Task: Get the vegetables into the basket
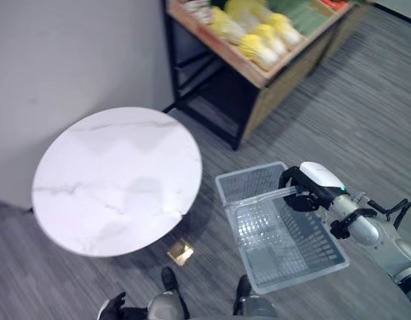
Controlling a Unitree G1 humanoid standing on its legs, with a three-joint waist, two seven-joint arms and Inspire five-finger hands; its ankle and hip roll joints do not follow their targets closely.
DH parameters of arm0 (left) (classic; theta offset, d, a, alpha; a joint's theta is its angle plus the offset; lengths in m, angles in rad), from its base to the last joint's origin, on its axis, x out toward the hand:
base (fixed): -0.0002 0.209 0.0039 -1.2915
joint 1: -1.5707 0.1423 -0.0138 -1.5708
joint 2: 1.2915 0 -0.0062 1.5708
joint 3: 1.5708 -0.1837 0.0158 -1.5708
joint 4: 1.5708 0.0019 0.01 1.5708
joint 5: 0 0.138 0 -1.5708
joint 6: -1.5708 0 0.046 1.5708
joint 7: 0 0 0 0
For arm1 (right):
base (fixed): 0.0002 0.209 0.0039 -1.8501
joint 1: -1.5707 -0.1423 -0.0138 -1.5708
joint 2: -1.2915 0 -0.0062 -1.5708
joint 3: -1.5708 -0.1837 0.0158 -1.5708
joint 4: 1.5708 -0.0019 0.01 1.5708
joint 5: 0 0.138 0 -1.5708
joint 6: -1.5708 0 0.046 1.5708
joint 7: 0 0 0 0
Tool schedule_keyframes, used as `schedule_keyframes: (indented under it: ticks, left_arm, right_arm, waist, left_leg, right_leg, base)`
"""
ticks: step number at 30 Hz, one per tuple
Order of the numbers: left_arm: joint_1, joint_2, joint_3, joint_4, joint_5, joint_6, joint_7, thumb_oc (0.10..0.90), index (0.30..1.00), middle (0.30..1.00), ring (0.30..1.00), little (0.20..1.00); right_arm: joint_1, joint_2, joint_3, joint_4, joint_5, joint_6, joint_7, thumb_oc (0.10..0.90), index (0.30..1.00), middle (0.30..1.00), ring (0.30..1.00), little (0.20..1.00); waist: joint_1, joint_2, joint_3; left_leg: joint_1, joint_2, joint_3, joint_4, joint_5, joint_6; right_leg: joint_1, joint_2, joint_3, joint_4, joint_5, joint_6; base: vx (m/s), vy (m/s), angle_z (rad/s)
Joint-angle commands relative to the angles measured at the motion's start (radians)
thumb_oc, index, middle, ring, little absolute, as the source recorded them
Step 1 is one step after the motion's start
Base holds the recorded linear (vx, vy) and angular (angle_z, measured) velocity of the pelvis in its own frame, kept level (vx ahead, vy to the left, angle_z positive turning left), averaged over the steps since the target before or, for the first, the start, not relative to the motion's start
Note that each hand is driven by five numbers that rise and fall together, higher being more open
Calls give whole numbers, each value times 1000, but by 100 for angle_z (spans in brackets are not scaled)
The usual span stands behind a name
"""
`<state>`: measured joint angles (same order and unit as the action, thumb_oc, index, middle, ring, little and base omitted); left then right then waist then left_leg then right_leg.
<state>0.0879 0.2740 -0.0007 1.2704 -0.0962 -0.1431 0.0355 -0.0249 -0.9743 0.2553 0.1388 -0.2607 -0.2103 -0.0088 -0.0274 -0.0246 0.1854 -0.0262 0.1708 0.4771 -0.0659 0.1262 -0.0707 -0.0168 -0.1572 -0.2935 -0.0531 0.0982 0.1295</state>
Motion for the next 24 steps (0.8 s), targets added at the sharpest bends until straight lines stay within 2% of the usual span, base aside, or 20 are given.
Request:
schedule_keyframes:
  ticks: [1, 3, 4, 5, 6, 8, 10, 11, 12, 13, 14, 15, 16, 17, 19, 20, 21, 23, 24]
  left_arm:
    - [-8, 36, -7, 33, 17, -10, -2, 900, 1000, 1000, 1000, 1000]
    - [-12, 29, -8, 34, 15, -8, -1, 900, 1000, 1000, 1000, 1000]
    - [-13, 22, -13, 28, 16, -9, -2, 900, 1000, 1000, 1000, 1000]
    - [-13, 21, -15, 28, 16, -9, -2, 900, 1000, 1000, 1000, 1000]
    - [-13, 16, -21, 21, 18, -8, -2, 900, 1000, 1000, 1000, 1000]
    - [-18, 14, -26, 22, 22, -7, -1, 900, 1000, 1000, 1000, 1000]
    - [-31, 11, -37, -4, 18, -13, 1, 900, 1000, 1000, 1000, 1000]
    - [-35, 11, -39, -19, 8, -16, 6, 900, 1000, 1000, 1000, 1000]
    - [-37, 7, -41, -30, -11, -22, 15, 900, 1000, 1000, 1000, 1000]
    - [-37, 7, -41, -30, -11, -22, 15, 900, 1000, 1000, 1000, 1000]
    - [-36, 3, -45, -41, -30, -27, 24, 900, 1000, 1000, 1000, 1000]
    - [-36, -3, -52, -52, -49, -35, 35, 900, 1000, 1000, 1000, 1000]
    - [-36, -3, -54, -52, -64, -37, 38, 900, 1000, 1000, 1000, 1000]
    - [-33, 0, -54, -52, -75, -42, 39, 900, 1000, 1000, 1000, 1000]
    - [-32, 5, -58, -50, -86, -49, 43, 900, 1000, 1000, 1000, 1000]
    - [-34, 11, -66, -52, -89, -54, 44, 900, 1000, 1000, 1000, 1000]
    - [-34, 14, -67, -52, -89, -55, 45, 900, 1000, 1000, 1000, 1000]
    - [-25, 15, -63, -53, -91, -54, 42, 900, 1000, 1000, 1000, 1000]
    - [-30, 13, -66, -49, -85, -51, 44, 900, 1000, 1000, 1000, 1000]
  right_arm:
    - [-103, 4, -157, -98, 51, -65, -104, 400, 300, 300, 300, 300]
    - [-64, 1, -193, -112, 50, -61, -112, 400, 300, 300, 300, 300]
    - [-31, -2, -226, -121, 43, -59, -120, 400, 300, 300, 300, 300]
    - [-25, -3, -232, -124, 43, -58, -119, 400, 300, 300, 300, 300]
    - [7, -7, -260, -124, 39, -57, -122, 400, 300, 300, 300, 300]
    - [25, -16, -280, -126, 35, -56, -125, 400, 300, 300, 300, 300]
    - [52, -47, -310, -124, 23, -60, -134, 400, 300, 300, 300, 300]
    - [41, -59, -307, -117, 23, -64, -139, 400, 300, 300, 300, 300]
    - [29, -66, -299, -111, 25, -65, -143, 400, 300, 300, 300, 300]
    - [27, -66, -298, -111, 25, -66, -143, 400, 300, 300, 300, 300]
    - [2, -74, -278, -90, 27, -66, -148, 400, 300, 300, 300, 300]
    - [-21, -80, -256, -73, 28, -70, -154, 400, 300, 300, 300, 300]
    - [-41, -82, -238, -57, 28, -71, -155, 400, 300, 300, 300, 300]
    - [-50, -86, -229, -50, 28, -71, -154, 400, 300, 300, 300, 300]
    - [-75, -89, -213, -38, 33, -76, -153, 400, 300, 300, 300, 300]
    - [-101, -79, -191, -23, 41, -79, -153, 400, 300, 300, 300, 300]
    - [-116, -71, -178, -22, 41, -78, -148, 400, 300, 300, 300, 300]
    - [-122, -65, -165, -19, 44, -78, -141, 400, 300, 300, 300, 300]
    - [-100, -54, -175, -15, 46, -75, -138, 400, 300, 300, 300, 300]
  waist:
    - [40, -46, -63]
    - [24, -35, -57]
    - [8, -21, -54]
    - [10, -20, -54]
    - [-8, -5, -51]
    - [-11, 2, -47]
    - [-25, 5, -26]
    - [-18, 1, -12]
    - [-8, -1, -2]
    - [-10, -1, -2]
    - [5, -4, 2]
    - [23, -8, 7]
    - [37, -13, 9]
    - [50, -15, 9]
    - [66, -15, 0]
    - [85, -9, 5]
    - [93, -9, 5]
    - [95, -12, 2]
    - [85, -8, -3]
  left_leg:
    - [-47, -23, -28, 128, -136, 3]
    - [-42, -4, -24, 129, -122, -12]
    - [-34, 10, -20, 120, -106, -24]
    - [-32, 10, -20, 119, -105, -25]
    - [-29, 25, -16, 112, -87, -39]
    - [-32, 38, -19, 119, -77, -51]
    - [-55, 74, -47, 193, -75, -77]
    - [-79, 80, -87, 249, -53, -73]
    - [-97, 64, -166, 274, -49, -75]
    - [-98, 65, -168, 277, -50, -75]
    - [-111, 18, -275, 253, -58, -63]
    - [-128, -49, -387, 220, -91, -48]
    - [-143, -94, -470, 196, -111, -39]
    - [-154, -107, -537, 175, -107, -36]
    - [-196, -113, -641, 123, -55, -43]
    - [-218, -134, -707, 77, -13, -48]
    - [-215, -146, -733, 78, -9, -47]
    - [-197, -148, -732, 79, -28, -36]
    - [-189, -139, -700, 73, -22, -36]
  right_leg:
    - [-4, -66, -22, 64, -45, 70]
    - [1, -49, -18, 56, -58, 60]
    - [1, -34, -7, 53, -69, 50]
    - [2, -33, -7, 53, -70, 49]
    - [1, -18, 4, 48, -80, 40]
    - [2, -7, 8, 46, -85, 32]
    - [6, 18, 33, 34, -95, 10]
    - [-5, 28, 43, 35, -85, -10]
    - [-10, 34, 62, 37, -86, -16]
    - [-9, 34, 60, 38, -87, -16]
    - [-18, 35, 82, 39, -86, -16]
    - [-27, 39, 116, 43, -85, -16]
    - [-35, 47, 148, 47, -84, -15]
    - [-37, 60, 178, 46, -86, -15]
    - [-43, 77, 221, 49, -90, -14]
    - [-36, 95, 256, 56, -95, -16]
    - [-35, 104, 274, 57, -99, -16]
    - [-36, 108, 302, 66, -108, -11]
    - [-33, 101, 301, 65, -108, -8]
  base:
    - [14, -180, -6]
    - [18, -160, -7]
    - [27, -154, -10]
    - [27, -216, -5]
    - [16, -188, -10]
    - [18, -218, -6]
    - [-23, -272, -8]
    - [-61, -179, -20]
    - [-57, -123, -35]
    - [4, -40, -53]
    - [13, -23, -63]
    - [32, -65, -53]
    - [70, -84, -68]
    - [98, -70, -105]
    - [149, 1, -122]
    - [154, 47, -76]
    - [108, 40, -77]
    - [39, 89, -101]
    - [76, 195, -102]
